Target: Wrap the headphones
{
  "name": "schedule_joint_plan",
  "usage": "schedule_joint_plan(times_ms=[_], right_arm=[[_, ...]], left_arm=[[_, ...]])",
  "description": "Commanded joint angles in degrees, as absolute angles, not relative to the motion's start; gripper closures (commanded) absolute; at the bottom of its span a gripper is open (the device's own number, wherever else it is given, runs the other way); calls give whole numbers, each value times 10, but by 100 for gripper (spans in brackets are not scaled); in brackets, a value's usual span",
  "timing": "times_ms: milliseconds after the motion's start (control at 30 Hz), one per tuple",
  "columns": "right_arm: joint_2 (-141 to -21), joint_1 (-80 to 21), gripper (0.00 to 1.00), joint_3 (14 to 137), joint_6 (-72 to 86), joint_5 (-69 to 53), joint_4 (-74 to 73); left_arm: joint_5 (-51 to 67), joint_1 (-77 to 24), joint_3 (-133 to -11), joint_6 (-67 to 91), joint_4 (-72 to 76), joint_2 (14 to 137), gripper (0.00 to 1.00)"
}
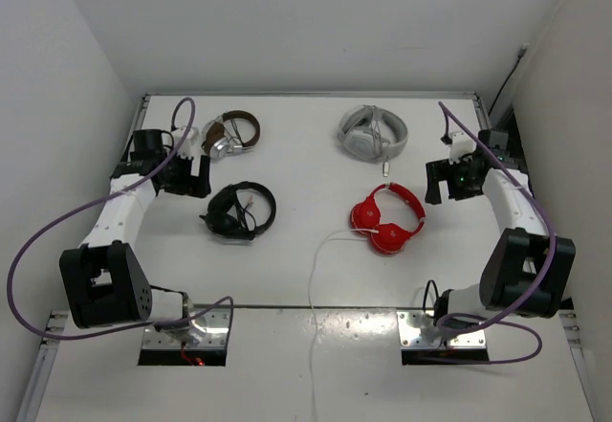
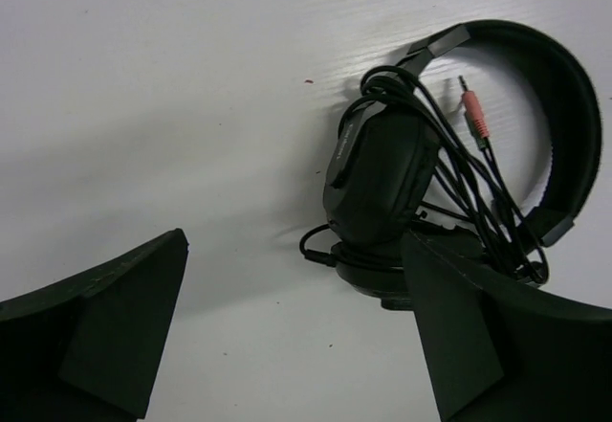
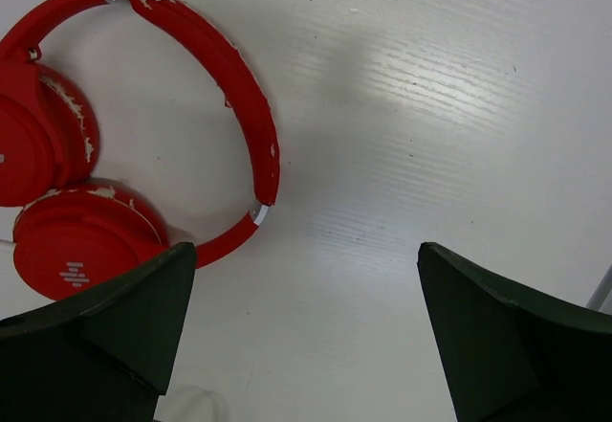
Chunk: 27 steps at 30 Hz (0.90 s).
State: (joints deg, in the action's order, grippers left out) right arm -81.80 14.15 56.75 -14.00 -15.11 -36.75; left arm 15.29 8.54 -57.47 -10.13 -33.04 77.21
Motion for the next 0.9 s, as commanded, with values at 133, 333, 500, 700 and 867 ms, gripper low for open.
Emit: schedule_joint_plan(times_ms=[133, 333, 500, 700, 867], right_arm=[[-830, 129, 6, 592, -202, -190, -403], [-907, 100, 13, 630, -239, -159, -420], [-968, 81, 18, 662, -246, -142, -425], [-1019, 62, 20, 672, -241, -125, -413], [-1052, 35, 23, 672, -236, -75, -390]], left_arm=[[264, 80, -581, -127, -350, 757, 0], [287, 80, -599, -143, -368, 767, 0], [293, 75, -605, -143, -374, 767, 0], [298, 75, -605, -143, -374, 773, 0], [298, 75, -605, -143, -374, 783, 0]])
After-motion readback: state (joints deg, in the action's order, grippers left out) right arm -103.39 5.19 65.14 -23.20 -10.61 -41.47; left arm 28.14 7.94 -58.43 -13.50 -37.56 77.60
